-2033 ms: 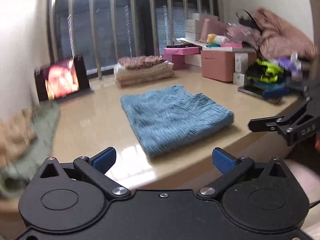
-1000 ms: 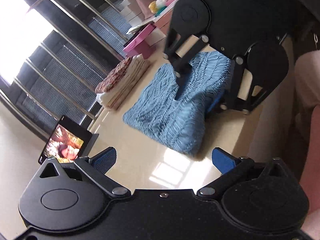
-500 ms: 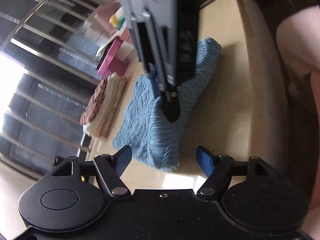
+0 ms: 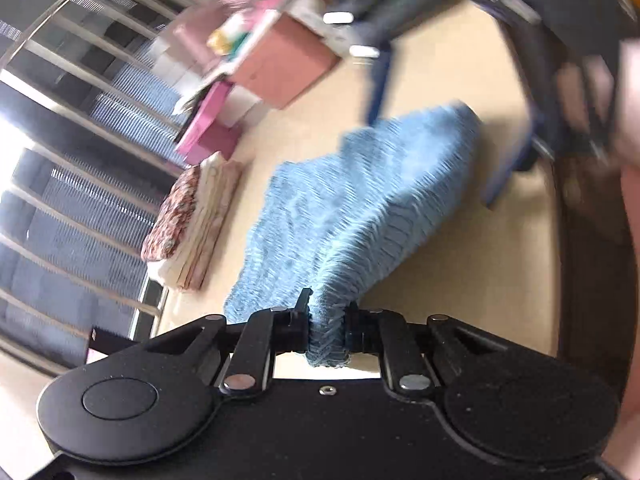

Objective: Fold clothes
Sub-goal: 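Lift the held edge with both grippers and fold it over the garment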

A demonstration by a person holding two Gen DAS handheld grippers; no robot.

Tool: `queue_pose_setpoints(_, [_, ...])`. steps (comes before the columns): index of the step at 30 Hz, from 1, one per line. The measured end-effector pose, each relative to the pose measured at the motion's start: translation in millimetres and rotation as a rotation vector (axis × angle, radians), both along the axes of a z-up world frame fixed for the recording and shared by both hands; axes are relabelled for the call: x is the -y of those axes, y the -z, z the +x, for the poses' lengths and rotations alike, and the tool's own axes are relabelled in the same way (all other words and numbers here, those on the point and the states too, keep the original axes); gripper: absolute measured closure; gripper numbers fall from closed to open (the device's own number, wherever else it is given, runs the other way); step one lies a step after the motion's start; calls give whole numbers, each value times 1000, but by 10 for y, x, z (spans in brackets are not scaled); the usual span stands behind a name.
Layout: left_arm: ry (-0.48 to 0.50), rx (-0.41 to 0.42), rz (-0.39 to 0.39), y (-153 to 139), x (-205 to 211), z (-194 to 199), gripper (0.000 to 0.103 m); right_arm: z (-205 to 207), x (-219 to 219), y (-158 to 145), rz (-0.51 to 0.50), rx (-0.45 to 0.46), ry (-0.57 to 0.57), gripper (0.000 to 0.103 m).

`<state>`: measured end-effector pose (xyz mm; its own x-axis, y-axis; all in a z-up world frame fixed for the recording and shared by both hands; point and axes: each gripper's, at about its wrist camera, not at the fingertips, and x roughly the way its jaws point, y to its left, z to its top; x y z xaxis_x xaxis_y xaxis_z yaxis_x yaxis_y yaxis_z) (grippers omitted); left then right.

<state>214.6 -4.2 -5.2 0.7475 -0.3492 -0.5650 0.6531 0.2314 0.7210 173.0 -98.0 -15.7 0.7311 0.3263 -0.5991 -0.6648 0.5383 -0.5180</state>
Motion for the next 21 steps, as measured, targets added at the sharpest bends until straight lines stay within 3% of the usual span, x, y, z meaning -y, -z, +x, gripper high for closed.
queue_pose_setpoints(2, [-13,-14,-37,-123,34,45,89,-93,54,108,-21,76,3,21])
queue_pose_setpoints(6, [-24,-26,-66,-224,72,74,89,-48,189,206,-31,94,32,26])
queue_pose_setpoints(15, [-101,-113,-182,-275,-54,77,89,-33,231,304,-170,212,-94,27])
queue_pose_setpoints(16, [-109,-119,-189,-261,-78,60,89,-29,231,303,-182,208,-108,34])
queue_pose_setpoints(19, [-123,-128,-196,-182,-136,-5,89,18,185,332,-237,155,-113,76])
queue_pose_setpoints(21, [-132,-139,-200,-115,-179,-78,89,-1,172,344,-257,149,-113,79])
